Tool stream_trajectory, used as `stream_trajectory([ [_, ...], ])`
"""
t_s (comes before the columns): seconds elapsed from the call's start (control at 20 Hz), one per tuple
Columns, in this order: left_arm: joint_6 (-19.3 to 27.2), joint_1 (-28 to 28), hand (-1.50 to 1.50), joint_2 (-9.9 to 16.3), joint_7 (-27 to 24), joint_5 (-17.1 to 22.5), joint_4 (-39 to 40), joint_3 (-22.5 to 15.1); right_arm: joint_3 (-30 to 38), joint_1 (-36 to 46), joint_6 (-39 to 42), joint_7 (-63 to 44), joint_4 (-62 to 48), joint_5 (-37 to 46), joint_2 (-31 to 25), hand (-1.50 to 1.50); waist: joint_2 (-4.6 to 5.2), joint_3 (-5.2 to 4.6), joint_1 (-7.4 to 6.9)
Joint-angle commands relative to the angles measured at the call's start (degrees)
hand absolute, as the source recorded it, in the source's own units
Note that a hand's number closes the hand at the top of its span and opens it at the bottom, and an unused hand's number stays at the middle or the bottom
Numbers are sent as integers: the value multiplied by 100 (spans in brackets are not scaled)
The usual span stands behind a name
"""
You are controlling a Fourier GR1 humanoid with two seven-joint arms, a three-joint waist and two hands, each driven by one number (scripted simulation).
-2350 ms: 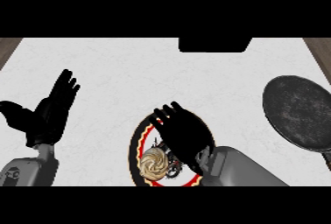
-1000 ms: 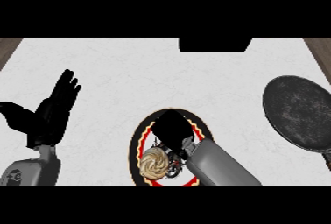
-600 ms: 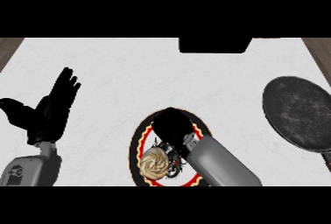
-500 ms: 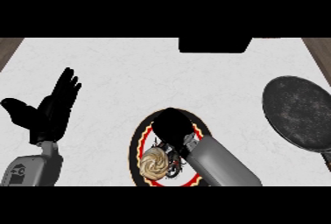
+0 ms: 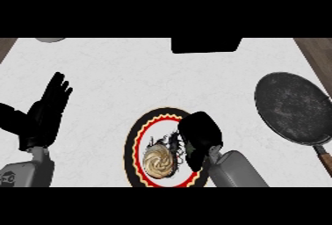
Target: Pick the squash from the plate and place it in the pan
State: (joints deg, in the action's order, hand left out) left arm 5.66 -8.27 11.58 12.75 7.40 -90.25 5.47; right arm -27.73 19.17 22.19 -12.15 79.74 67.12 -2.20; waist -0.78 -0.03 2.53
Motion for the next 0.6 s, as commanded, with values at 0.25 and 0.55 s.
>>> stream_trajectory([
  [0.25,-30,164,0,-35,105,67,-216,-10,135,-605,315,-1570,3365,779,-461,150,-34,-6,-9],
  [0.55,-23,-60,0,-28,159,-34,-145,-65,71,-642,1526,-2194,5389,1001,-466,150,40,-2,-154],
])
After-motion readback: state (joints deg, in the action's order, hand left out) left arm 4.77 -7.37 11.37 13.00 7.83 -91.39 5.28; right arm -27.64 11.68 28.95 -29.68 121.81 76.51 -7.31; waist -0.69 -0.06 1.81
